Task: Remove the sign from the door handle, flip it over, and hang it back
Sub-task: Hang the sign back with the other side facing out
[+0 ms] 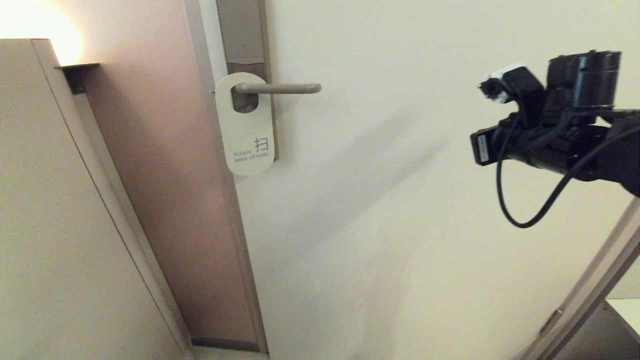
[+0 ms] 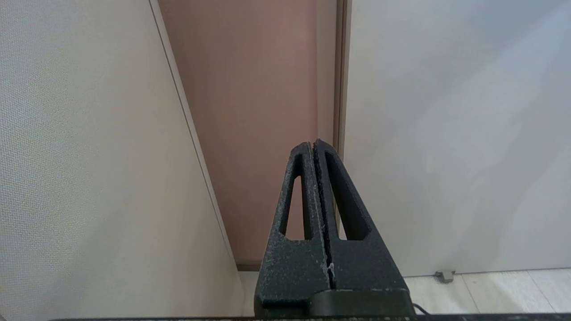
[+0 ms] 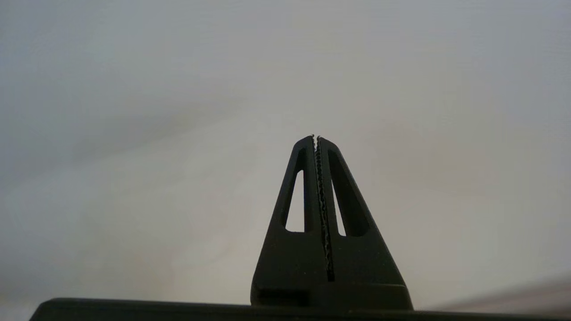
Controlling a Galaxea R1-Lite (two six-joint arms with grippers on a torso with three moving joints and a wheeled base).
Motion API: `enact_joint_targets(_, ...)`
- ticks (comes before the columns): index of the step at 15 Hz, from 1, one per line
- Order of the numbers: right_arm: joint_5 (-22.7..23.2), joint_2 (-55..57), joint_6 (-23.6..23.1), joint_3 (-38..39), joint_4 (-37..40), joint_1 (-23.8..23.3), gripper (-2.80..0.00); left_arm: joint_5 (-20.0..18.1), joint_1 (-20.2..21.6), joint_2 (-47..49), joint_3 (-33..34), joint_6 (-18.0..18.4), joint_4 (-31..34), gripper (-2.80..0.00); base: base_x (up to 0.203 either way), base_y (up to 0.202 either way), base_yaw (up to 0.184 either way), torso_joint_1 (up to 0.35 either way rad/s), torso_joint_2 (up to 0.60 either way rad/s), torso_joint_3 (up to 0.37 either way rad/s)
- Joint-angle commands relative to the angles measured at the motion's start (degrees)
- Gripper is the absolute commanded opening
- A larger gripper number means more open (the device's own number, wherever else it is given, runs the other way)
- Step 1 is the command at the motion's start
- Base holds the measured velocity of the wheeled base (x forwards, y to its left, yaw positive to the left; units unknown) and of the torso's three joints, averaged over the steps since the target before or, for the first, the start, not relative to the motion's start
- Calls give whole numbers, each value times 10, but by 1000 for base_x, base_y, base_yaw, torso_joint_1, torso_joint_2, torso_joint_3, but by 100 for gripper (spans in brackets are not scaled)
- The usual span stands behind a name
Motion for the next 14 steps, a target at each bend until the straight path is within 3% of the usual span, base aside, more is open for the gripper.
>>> enact_joint_targets(1,0,-59,-1,9,0,-31,-280,0,0,1,0,0,0,-280,0,0,0,0,0,0)
enact_joint_targets(7,40,-208,0,83,72,-128,-280,0,0,1,0,0,0,-280,0,0,0,0,0,0)
enact_joint_targets(10,50,-295,18,174,87,-157,-280,0,0,1,0,0,0,-280,0,0,0,0,0,0)
enact_joint_targets(14,59,-448,29,335,87,-164,-280,0,0,1,0,0,0,-280,0,0,0,0,0,0)
